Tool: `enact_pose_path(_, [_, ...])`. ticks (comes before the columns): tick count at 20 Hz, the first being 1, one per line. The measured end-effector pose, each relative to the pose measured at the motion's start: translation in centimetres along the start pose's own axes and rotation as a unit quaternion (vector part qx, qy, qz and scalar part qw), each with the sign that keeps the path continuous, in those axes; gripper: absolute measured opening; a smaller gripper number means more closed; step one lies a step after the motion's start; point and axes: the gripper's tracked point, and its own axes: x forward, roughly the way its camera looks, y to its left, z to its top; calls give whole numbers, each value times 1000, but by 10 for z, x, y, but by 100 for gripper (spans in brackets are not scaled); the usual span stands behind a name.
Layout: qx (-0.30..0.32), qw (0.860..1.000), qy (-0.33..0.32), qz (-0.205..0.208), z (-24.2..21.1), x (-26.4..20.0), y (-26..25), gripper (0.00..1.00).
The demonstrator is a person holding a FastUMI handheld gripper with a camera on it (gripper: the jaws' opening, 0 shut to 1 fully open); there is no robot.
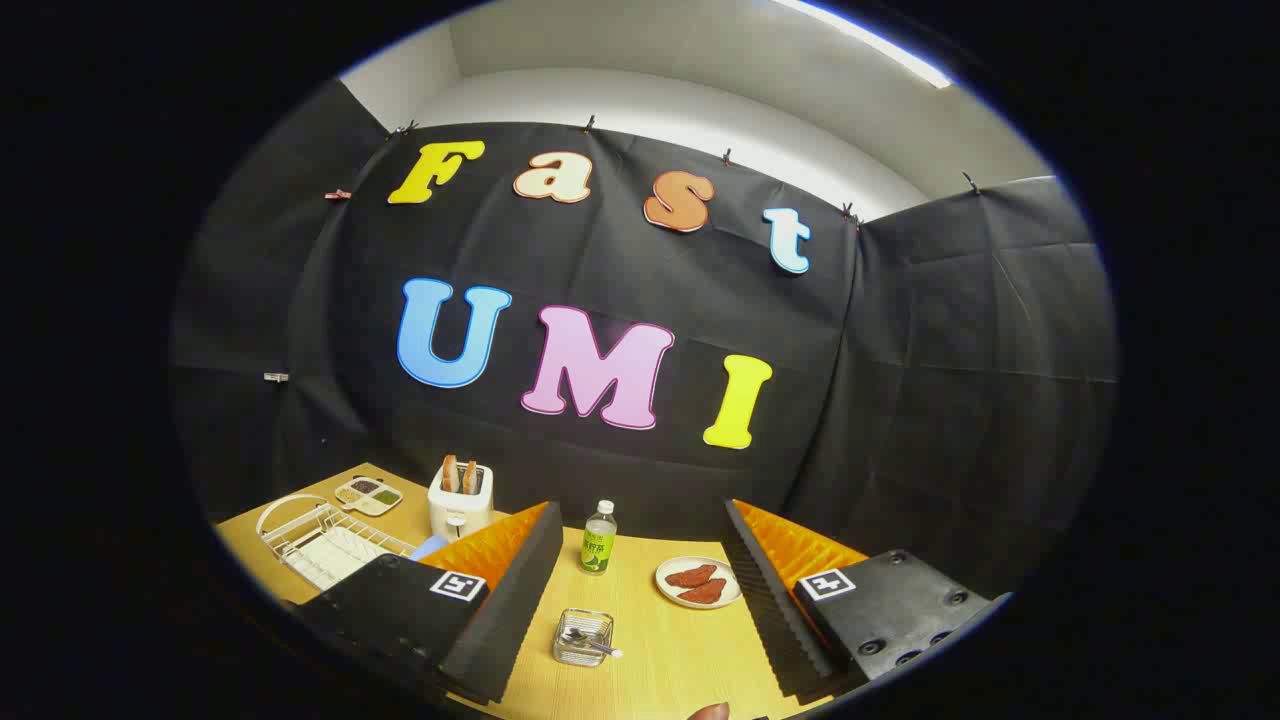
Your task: Take the plate from the dish rack, then take the spoon from the basket and place it into the plate.
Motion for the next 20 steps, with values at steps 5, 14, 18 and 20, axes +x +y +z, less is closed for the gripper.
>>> enact_pose_path(5, [-3,1000,4,-1,-2,1,-1,97])
enact_pose_path(14, [14,1000,18,8,-7,10,14,97])
enact_pose_path(18, [8,1000,18,21,-4,17,31,97])
enact_pose_path(20, [12,999,22,32,-2,21,45,97])
